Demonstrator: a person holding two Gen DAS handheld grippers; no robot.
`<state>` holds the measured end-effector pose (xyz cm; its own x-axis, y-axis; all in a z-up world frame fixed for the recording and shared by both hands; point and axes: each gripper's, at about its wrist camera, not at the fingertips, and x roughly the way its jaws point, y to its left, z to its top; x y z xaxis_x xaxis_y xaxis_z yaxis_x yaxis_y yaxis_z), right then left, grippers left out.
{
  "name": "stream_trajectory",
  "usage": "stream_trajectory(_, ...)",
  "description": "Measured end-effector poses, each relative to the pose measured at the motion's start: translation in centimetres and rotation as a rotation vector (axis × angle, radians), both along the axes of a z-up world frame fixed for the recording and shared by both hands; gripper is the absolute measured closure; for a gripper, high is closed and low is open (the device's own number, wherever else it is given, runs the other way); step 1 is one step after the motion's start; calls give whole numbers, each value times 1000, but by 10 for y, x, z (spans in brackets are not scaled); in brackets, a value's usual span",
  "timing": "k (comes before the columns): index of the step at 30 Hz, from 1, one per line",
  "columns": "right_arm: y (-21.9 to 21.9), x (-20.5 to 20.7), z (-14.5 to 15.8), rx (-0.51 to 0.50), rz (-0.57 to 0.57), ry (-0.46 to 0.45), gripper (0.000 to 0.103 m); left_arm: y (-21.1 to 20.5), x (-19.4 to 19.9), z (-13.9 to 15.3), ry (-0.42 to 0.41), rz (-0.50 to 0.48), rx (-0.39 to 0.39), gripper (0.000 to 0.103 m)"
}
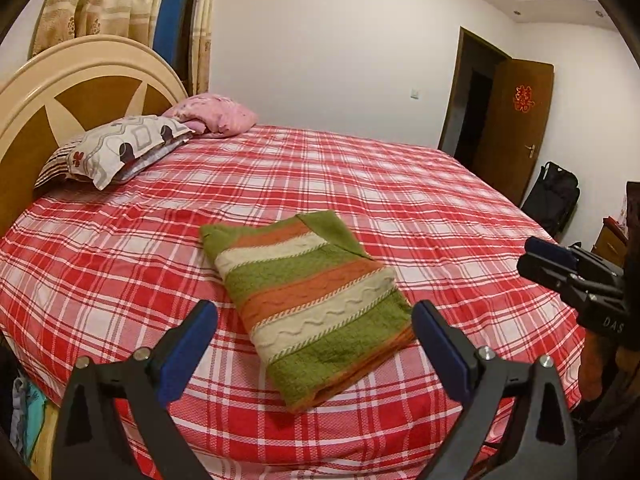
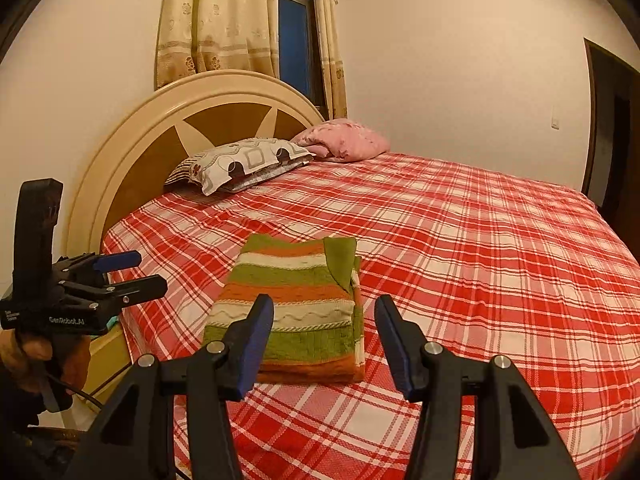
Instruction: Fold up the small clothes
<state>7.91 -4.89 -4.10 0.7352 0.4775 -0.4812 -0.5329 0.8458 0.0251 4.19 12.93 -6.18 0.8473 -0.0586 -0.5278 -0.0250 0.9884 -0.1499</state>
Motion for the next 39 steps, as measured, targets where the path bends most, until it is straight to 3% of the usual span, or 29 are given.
stream_trajectory(39,-9,-14,5,39,-25,-31,49,-13,-6,16,-33,27,63,0)
